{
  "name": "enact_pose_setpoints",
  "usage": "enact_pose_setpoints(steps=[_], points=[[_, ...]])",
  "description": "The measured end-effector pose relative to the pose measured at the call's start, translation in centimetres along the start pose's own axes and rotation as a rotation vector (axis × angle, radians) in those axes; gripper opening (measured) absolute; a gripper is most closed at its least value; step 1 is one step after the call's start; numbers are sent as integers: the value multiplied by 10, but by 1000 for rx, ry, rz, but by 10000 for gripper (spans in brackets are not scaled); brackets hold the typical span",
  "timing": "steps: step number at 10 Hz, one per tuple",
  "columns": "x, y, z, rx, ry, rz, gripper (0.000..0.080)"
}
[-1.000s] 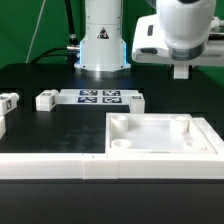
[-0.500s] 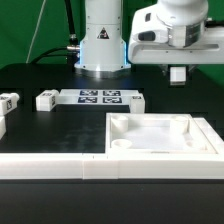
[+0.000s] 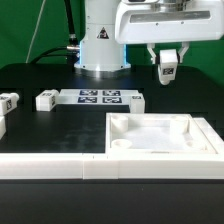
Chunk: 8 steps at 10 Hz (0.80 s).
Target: Assemble one leg
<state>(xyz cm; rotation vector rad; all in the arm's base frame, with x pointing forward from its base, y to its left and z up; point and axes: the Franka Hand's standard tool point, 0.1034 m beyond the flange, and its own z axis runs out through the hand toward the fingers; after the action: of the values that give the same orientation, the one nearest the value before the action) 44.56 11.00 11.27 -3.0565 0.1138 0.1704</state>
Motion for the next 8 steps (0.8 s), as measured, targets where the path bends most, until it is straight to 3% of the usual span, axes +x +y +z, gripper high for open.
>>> enact_pose_setpoints(steps=[4,5,8], points=[[6,-7,2,38,308,-20,291],[18,-9,1,51,393,-41,291],[34,-6,1,40,417,-115,291]])
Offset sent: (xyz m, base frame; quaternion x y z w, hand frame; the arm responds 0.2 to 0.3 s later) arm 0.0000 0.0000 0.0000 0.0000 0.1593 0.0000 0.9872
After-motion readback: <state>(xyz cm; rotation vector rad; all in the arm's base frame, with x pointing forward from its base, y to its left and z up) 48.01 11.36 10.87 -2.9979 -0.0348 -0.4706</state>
